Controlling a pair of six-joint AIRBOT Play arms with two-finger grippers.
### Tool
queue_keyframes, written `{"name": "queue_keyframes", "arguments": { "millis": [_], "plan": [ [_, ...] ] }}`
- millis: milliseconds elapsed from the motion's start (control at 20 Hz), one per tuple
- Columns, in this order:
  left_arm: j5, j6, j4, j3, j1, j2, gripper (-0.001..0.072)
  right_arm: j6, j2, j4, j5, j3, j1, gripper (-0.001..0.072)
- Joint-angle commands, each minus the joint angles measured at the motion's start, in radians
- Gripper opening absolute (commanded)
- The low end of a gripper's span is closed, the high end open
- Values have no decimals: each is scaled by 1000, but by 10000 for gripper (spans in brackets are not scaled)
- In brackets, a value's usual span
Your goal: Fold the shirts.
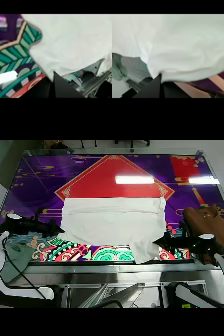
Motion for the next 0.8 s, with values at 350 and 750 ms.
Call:
{"name": "queue_keyframes", "arguments": {
  "millis": [350, 750],
  "plan": [
    [-69, -93, 160, -223, 108, 240, 19, 97, 180, -330, 132, 105, -138, 20],
    [-55, -172, 70, 89, -9, 158, 19, -74, -42, -35, -102, 389, -2, 21]
  ]
}}
